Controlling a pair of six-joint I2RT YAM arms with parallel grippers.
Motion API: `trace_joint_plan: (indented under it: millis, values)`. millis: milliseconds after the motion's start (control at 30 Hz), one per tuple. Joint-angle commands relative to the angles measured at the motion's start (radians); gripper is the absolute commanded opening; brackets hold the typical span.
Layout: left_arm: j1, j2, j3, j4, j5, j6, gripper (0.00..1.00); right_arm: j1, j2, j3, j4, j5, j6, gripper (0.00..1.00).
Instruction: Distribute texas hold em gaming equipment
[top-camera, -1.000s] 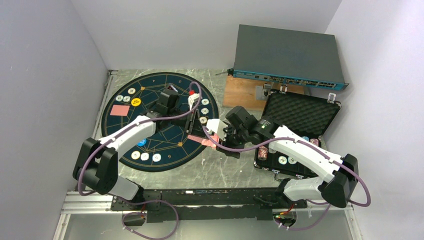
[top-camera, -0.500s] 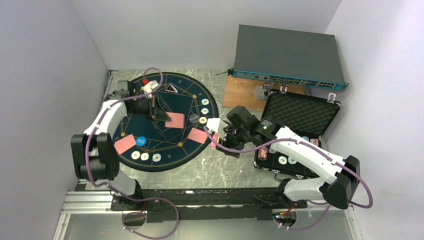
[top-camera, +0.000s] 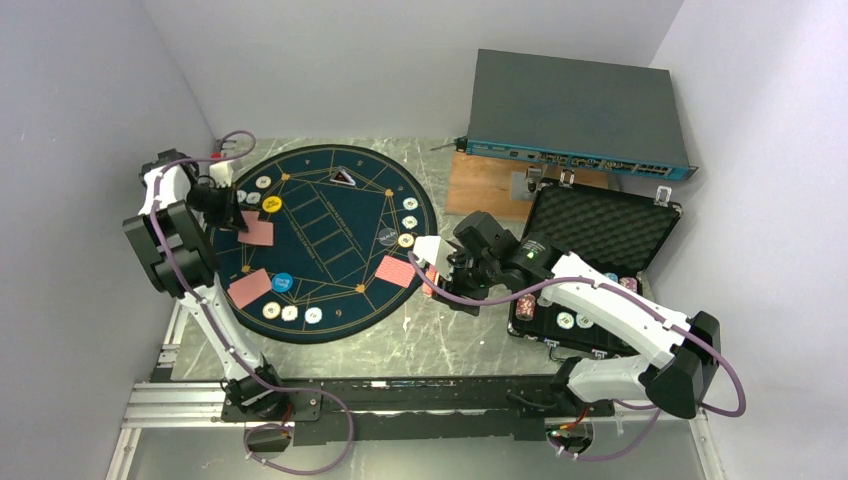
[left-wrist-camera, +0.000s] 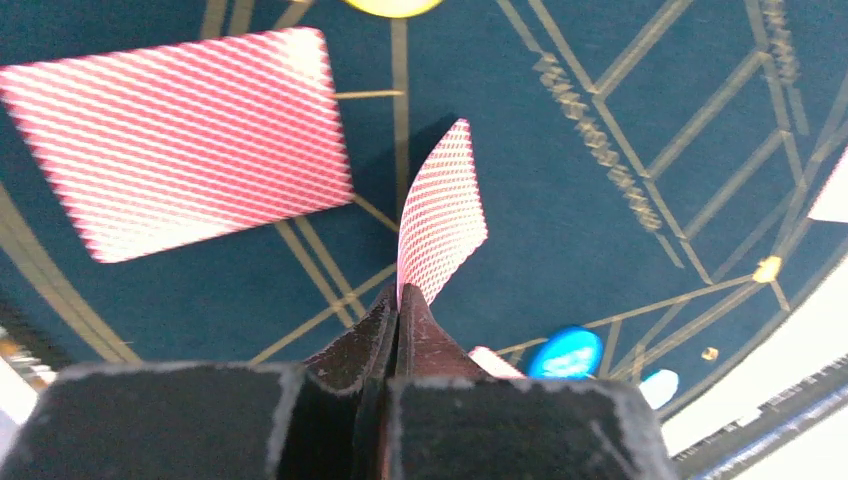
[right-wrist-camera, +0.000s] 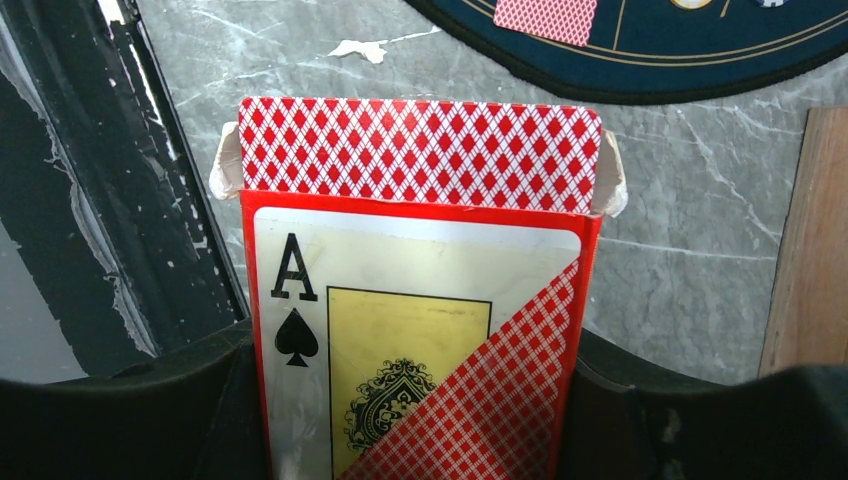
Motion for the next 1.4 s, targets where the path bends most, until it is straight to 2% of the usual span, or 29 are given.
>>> trace_joint_plan:
  millis: [0, 133, 267, 400, 467, 600, 667, 733, 867, 967, 1067, 1233, 1300, 1367]
  values:
    - [0.013, 0.049, 0.115, 0.023, -0.142, 0.073, 0.01, 0.004, -0.04, 0.018, 0.031, -0.006, 0.006, 0.0]
    - [0.014, 0.052, 0.09, 0.167, -0.226, 0.068, 0.01, 0.004, -0.04, 0.017, 0.034, -0.016, 0.025, 0.0]
    - [0.013, 0.085, 0.122, 0.218, -0.269, 0.063, 0.08, 0.005, -0.031, 0.024, 0.032, -0.018, 0.023, 0.0]
    - [0.011, 0.095, 0.141, 0.26, -0.333, 0.058, 0.27, 0.005, -0.021, 0.033, 0.027, -0.017, 0.02, 0.0]
    - [0.009, 0.099, 0.159, 0.246, -0.344, 0.08, 0.48, 0.004, -0.018, 0.036, 0.025, -0.017, 0.019, 0.0]
    - [0.009, 0.058, 0.164, 0.258, -0.373, 0.118, 0.78, 0.005, -0.009, 0.046, 0.022, -0.018, 0.009, 0.0]
    - [0.01, 0.019, 0.17, 0.264, -0.376, 0.126, 0.81, 0.005, -0.006, 0.05, 0.023, -0.018, 0.004, 0.0]
    - [0.017, -0.037, 0.179, 0.245, -0.311, 0.104, 0.84, 0.004, -0.002, 0.053, 0.026, -0.017, 0.002, 0.0]
    - [0.003, -0.195, 0.109, 0.107, 0.071, 0.015, 0.84, 0.005, -0.006, 0.049, 0.042, -0.02, 0.006, 0.0]
    - [-0.088, -0.325, -0.092, 0.035, 0.386, -0.07, 0.85, 0.005, -0.006, 0.046, 0.056, -0.021, 0.011, 0.0]
    - [-0.248, -0.485, -0.393, 0.205, 0.596, -0.289, 0.87, 0.005, -0.003, 0.045, 0.068, -0.024, 0.012, 0.0]
    - [-0.616, -0.713, -0.751, 0.709, 0.63, -0.785, 0.89, 0.005, 0.007, 0.051, 0.068, -0.026, 0.005, 0.0]
    - [-0.715, -0.739, -0.792, 0.845, 0.631, -0.917, 0.9, 0.006, 0.013, 0.057, 0.064, -0.028, 0.002, 0.0]
    - [-0.787, -0.743, -0.792, 0.899, 0.626, -0.966, 0.91, 0.005, 0.02, 0.061, 0.062, -0.028, 0.001, 0.0]
